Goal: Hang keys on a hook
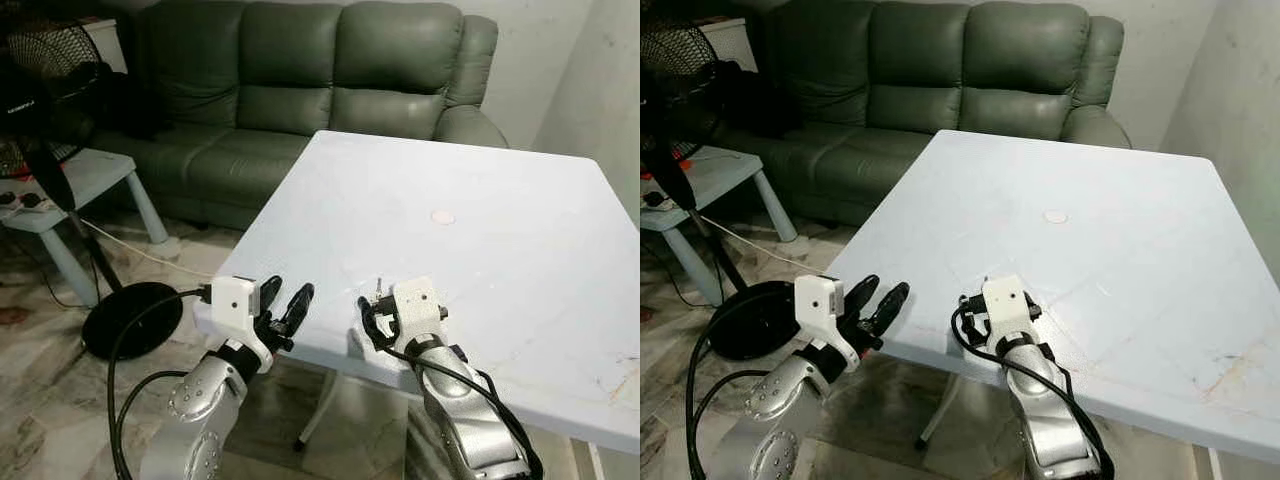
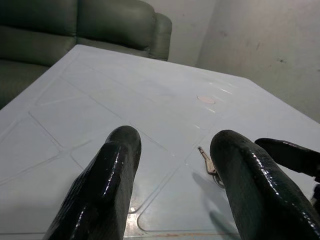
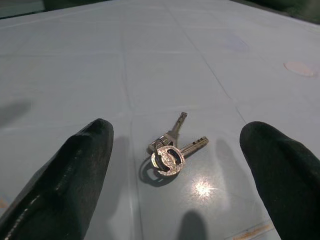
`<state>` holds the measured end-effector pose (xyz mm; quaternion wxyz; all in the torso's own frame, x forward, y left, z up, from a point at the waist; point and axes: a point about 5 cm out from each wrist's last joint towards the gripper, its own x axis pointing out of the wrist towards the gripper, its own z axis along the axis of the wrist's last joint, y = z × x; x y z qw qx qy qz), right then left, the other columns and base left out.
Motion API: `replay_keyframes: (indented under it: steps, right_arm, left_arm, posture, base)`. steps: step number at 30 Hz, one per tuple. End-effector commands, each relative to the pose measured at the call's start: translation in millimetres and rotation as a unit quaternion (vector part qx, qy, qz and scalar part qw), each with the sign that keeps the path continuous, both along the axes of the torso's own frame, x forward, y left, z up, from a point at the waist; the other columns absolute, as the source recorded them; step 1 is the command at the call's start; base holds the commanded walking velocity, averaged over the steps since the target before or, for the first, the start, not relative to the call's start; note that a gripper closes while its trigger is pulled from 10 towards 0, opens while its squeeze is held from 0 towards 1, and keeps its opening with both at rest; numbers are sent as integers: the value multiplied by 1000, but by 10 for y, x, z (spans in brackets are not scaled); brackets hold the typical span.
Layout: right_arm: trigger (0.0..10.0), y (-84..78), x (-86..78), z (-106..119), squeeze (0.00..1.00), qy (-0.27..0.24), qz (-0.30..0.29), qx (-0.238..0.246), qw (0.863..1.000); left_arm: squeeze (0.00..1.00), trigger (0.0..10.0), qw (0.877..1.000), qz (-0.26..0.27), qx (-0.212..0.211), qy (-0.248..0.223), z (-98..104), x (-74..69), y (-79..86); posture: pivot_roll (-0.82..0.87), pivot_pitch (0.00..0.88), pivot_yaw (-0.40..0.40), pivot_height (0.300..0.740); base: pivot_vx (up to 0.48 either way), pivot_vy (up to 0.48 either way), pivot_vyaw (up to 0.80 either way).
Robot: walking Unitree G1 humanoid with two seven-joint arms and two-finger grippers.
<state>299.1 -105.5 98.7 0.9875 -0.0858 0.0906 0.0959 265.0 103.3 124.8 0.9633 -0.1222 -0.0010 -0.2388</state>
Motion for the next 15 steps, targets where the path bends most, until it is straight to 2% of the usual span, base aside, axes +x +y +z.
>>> replay_keyframes:
  steps: [1, 15]
  right_arm:
    - [10000, 30, 50, 33, 0, -11, -10, -1, 1000]
    - [10000, 140, 197, -12, 0, -6, -23, 5, 1000]
  left_arm:
    - [0, 10000, 1000, 4, 4, -2, 30, -16, 23]
    - [0, 10000, 1000, 9, 5, 1, 34, -26, 40]
  posture:
    - [145, 0, 25, 740]
    - [155, 0, 22, 740]
  base:
    - [0, 0, 0]
    - [0, 0, 0]
